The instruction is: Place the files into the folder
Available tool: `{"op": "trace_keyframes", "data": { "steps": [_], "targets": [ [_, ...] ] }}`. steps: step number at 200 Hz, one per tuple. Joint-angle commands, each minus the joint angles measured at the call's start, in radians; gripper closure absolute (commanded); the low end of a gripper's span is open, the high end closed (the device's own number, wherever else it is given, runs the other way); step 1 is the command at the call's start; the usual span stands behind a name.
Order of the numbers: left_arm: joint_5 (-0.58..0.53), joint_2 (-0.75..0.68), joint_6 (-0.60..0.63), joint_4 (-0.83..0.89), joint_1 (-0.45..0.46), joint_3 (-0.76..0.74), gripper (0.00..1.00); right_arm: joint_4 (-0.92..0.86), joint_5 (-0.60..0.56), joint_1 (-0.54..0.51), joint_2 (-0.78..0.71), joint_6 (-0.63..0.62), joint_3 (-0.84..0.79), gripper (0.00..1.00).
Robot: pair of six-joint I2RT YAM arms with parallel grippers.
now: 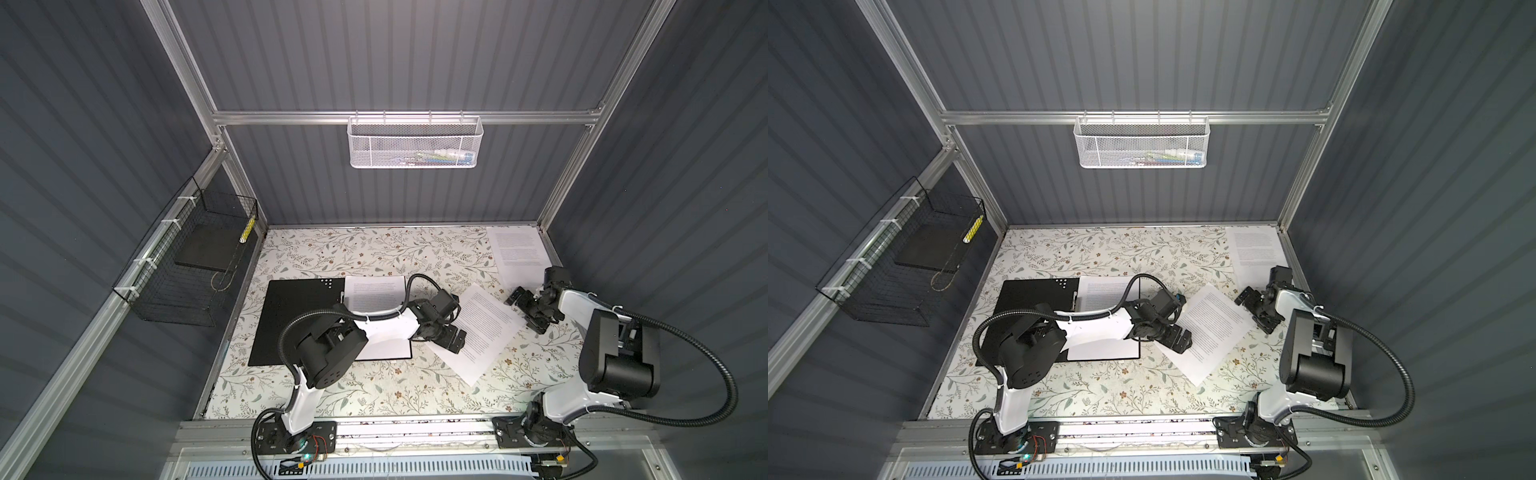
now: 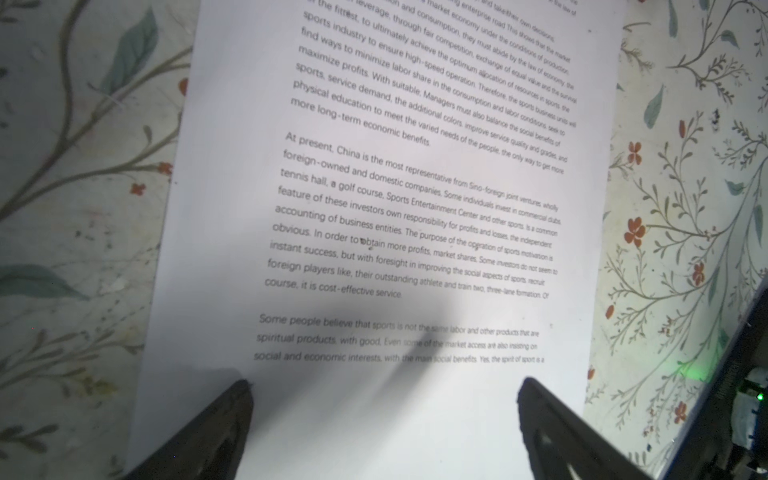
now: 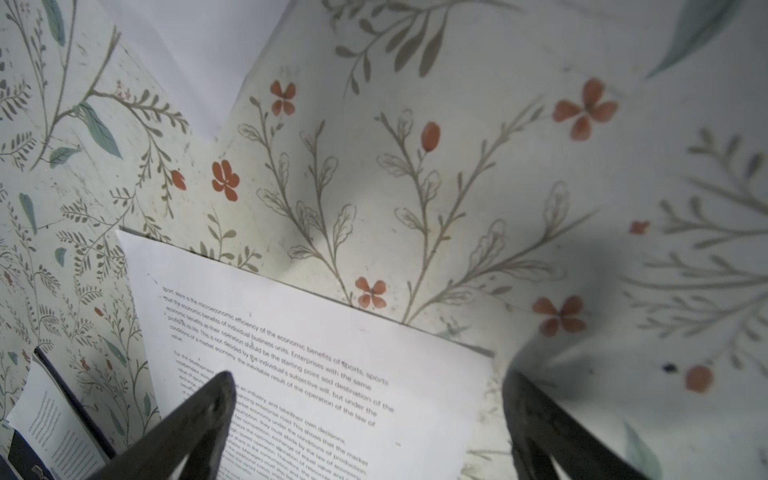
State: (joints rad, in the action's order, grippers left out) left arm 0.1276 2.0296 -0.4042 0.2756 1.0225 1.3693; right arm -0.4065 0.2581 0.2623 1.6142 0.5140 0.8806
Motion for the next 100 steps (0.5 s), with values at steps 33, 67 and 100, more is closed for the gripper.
{"op": "trace_keyframes", "data": {
  "steps": [33, 67, 100],
  "targets": [
    [0.002, 0.099, 0.025, 0.106, 0.007, 0.019, 0.0, -0.04, 0.018, 0.004, 0.048, -0.029, 0.018, 0.01],
    [0.009, 0.106, 0.027, 0.109, 0.007, 0.024, 0.0, -0.05, 0.058, -0.008, 0.067, -0.033, 0.018, 0.01],
    [0.01, 0.127, 0.027, 0.116, 0.007, 0.036, 0.0, -0.027, 0.165, -0.057, 0.038, -0.023, -0.002, 0.01]
  ]
}}
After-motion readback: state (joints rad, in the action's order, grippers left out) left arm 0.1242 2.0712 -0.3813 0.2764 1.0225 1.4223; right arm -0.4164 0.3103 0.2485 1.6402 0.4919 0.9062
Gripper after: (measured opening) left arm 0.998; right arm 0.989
